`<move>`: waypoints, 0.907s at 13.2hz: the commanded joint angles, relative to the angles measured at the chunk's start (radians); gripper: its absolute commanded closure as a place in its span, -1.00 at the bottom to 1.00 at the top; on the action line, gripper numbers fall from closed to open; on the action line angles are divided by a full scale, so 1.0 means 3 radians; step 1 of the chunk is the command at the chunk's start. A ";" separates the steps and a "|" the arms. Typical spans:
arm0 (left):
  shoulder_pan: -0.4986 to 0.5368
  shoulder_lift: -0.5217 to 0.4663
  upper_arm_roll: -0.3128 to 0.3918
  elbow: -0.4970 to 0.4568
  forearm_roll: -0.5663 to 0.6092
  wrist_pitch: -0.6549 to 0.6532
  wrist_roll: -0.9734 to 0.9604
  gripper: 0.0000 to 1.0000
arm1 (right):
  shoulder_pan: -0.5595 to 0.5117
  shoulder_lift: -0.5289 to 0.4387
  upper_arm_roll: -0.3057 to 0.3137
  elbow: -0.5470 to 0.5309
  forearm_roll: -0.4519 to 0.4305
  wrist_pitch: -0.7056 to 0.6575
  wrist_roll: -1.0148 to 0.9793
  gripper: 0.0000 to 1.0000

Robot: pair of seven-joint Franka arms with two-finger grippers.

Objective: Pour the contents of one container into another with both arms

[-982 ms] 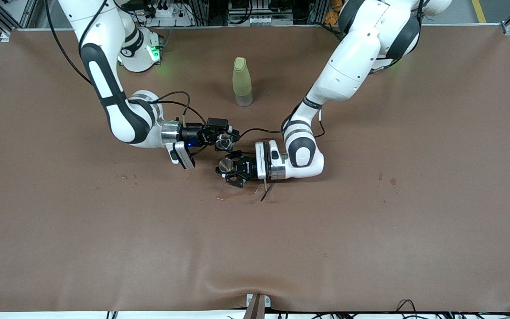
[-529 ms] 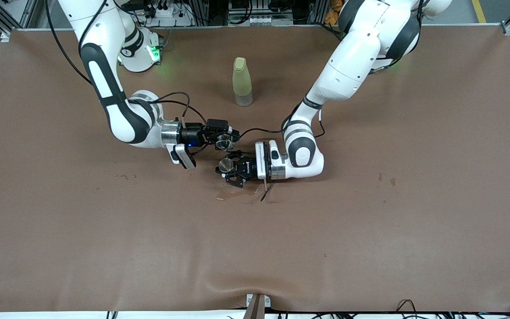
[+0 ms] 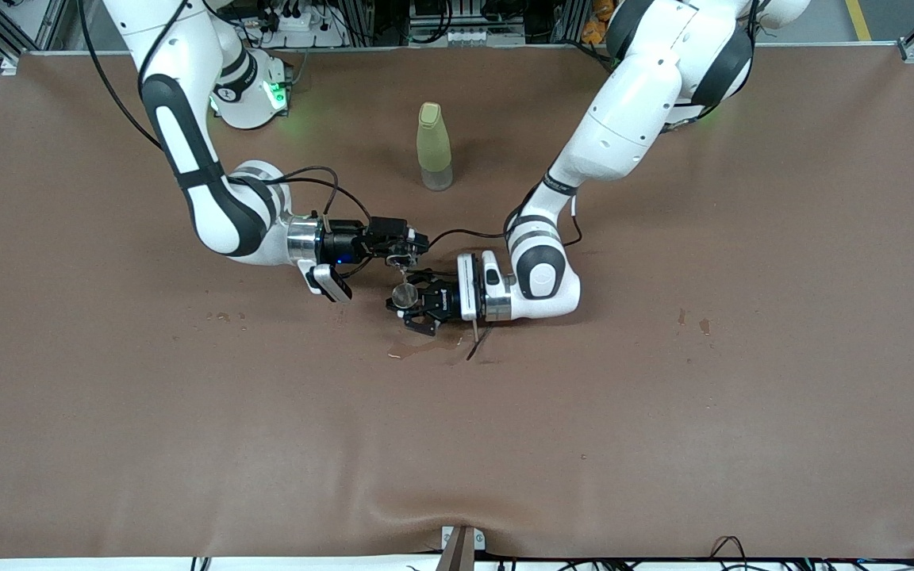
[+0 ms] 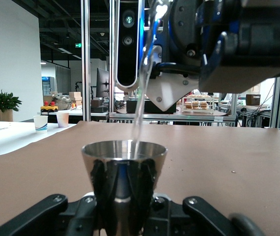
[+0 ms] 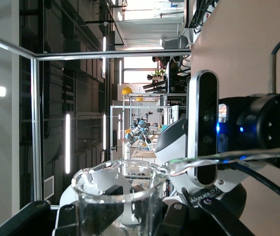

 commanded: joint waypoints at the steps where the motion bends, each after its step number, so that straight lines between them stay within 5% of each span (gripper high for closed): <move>1: -0.0009 -0.0048 -0.0005 -0.0069 -0.0074 0.0001 0.0075 1.00 | -0.0013 -0.0070 0.0008 -0.0017 0.0035 0.0027 0.0267 1.00; 12: 0.0007 -0.0074 -0.0010 -0.0217 -0.0068 -0.0178 0.0147 1.00 | -0.0074 -0.0070 -0.0002 0.0055 0.0040 0.0027 0.1106 1.00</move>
